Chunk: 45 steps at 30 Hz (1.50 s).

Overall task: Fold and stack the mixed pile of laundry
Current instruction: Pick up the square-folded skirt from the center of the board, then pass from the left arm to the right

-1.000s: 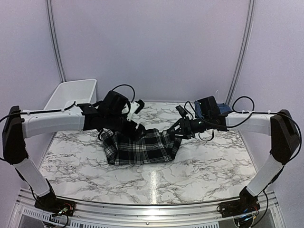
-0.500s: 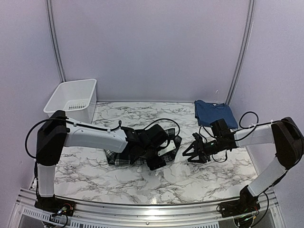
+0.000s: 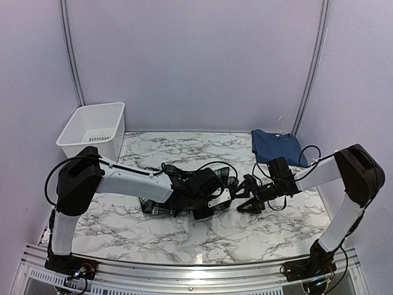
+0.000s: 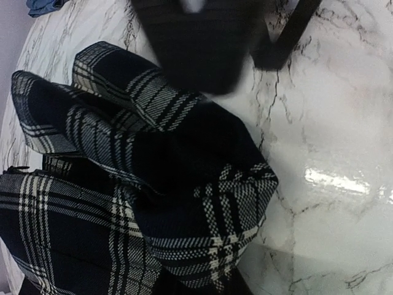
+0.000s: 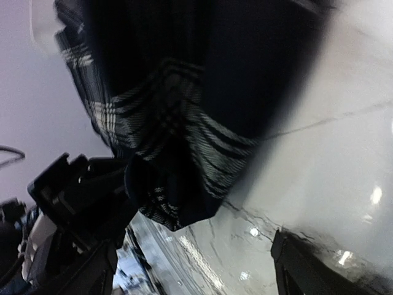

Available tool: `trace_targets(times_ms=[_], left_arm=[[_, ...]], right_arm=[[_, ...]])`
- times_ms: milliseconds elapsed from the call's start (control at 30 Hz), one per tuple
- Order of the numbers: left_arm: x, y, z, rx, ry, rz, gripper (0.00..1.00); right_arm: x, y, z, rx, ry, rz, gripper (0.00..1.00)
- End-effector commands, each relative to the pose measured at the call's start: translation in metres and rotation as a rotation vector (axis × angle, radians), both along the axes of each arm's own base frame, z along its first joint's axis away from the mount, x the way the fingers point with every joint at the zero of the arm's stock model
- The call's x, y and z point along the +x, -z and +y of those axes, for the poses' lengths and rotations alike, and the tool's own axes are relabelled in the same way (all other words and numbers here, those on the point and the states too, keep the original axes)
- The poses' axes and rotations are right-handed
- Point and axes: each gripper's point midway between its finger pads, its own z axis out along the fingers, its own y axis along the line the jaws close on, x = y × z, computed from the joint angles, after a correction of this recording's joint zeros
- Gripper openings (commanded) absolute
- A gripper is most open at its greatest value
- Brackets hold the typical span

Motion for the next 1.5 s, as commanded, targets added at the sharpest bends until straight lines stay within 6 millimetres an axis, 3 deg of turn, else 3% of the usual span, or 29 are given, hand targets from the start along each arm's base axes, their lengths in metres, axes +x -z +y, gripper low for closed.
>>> trace_targets(times_ms=[0,133,267,567,667,833,1033,1100,1167,1367,1467], left_arm=[[-0.018,-0.023,-0.007,-0.095,0.063,0.045,0.15],[-0.022,-0.030,-0.007,-0.122,0.077,0.053,0.13],[-0.023,-0.040,-0.008,-0.159,0.073,0.048,0.13],[-0.024,-0.059,-0.012,-0.232,0.078,0.032,0.12],[-0.025,-0.063,-0.013,-0.254,0.086,0.025,0.12],[-0.026,-0.063,-0.012,-0.258,0.097,0.023,0.11],[-0.025,-0.066,-0.004,-0.266,0.077,0.013,0.13],[-0.022,-0.077,0.000,-0.284,0.038,-0.002,0.24],[-0.022,-0.092,0.009,-0.312,0.004,-0.008,0.42],[-0.029,-0.124,0.055,-0.363,-0.122,-0.019,0.90],[-0.025,-0.126,0.080,-0.375,-0.220,-0.018,0.99]], right_arm=[[0.021,-0.009,0.018,0.072,0.044,-0.022,0.95],[0.029,-0.018,0.036,0.137,0.061,-0.013,0.98],[0.034,-0.002,0.054,0.125,0.066,0.059,0.99],[0.042,0.004,0.104,0.123,0.058,0.081,0.98],[0.042,0.006,0.119,0.142,0.073,0.104,0.94],[0.040,0.000,0.142,0.214,0.035,0.093,0.53],[0.042,-0.010,0.143,0.217,0.017,0.012,0.01],[0.047,-0.012,0.141,0.176,0.007,-0.037,0.00],[0.056,-0.019,0.137,0.137,0.001,-0.101,0.00],[0.099,-0.033,0.108,-0.020,-0.013,-0.248,0.00],[0.125,-0.039,0.087,-0.103,-0.018,-0.304,0.00]])
